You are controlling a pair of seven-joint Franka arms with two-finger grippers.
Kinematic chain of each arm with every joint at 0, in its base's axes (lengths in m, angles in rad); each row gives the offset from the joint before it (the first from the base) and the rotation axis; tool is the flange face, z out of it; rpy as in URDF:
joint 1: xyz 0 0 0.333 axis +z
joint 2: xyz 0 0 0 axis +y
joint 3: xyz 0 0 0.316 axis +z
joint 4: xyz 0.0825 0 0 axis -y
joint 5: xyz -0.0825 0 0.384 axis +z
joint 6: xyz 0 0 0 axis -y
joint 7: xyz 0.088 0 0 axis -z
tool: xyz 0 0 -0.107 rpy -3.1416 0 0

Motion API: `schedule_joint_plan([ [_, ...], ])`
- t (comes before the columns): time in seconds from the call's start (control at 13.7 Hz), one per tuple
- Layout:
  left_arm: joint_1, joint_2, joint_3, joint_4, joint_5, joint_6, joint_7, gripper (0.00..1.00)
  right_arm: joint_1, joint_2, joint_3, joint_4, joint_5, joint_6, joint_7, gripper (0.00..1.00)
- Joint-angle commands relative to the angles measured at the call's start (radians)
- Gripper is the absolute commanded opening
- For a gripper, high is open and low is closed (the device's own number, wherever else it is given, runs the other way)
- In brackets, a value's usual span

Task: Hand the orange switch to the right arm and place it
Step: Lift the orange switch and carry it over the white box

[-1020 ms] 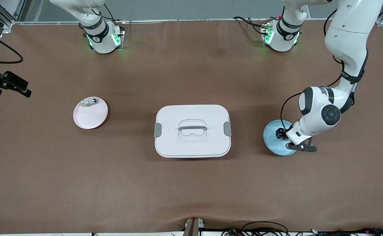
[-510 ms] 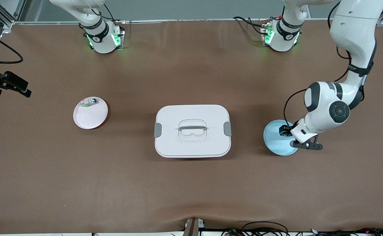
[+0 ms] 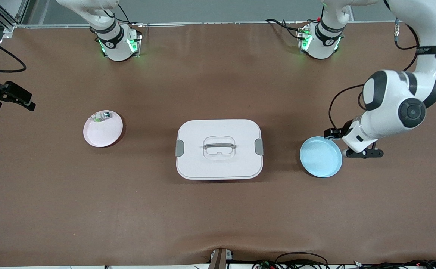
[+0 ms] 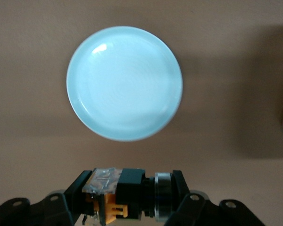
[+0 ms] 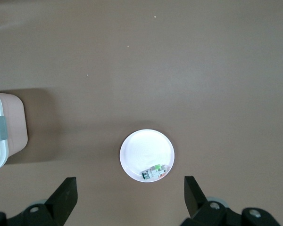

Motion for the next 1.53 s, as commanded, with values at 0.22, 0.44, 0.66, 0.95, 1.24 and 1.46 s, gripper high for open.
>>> schedule_joint_plan([
  [0.22,0.0,-0.029,-0.096,0.255,-0.134,-0.341,-0.304,0.24,-0.034,0.005,0.015,0.02,-0.003,-0.009,0.012,1.0],
  [0.44,-0.008,-0.015,-0.198,0.347,-0.163,-0.366,-0.647,0.24,-0.049,0.002,0.016,0.022,0.007,-0.009,0.01,1.0],
  [0.66,-0.032,-0.001,-0.283,0.37,-0.172,-0.336,-0.958,0.24,-0.043,0.006,0.019,0.022,0.011,-0.005,0.009,1.0],
  [0.95,-0.087,0.02,-0.285,0.396,-0.296,-0.19,-1.282,0.24,-0.042,0.005,0.02,0.022,0.014,-0.011,0.001,1.0],
  [1.24,-0.17,0.051,-0.285,0.399,-0.338,0.0,-1.547,0.23,-0.037,-0.004,0.025,0.013,0.133,-0.067,0.086,1.0],
  [1.46,-0.241,0.098,-0.282,0.416,-0.329,0.167,-1.801,0.23,0.006,-0.003,0.026,-0.025,0.31,-0.005,0.349,1.0],
])
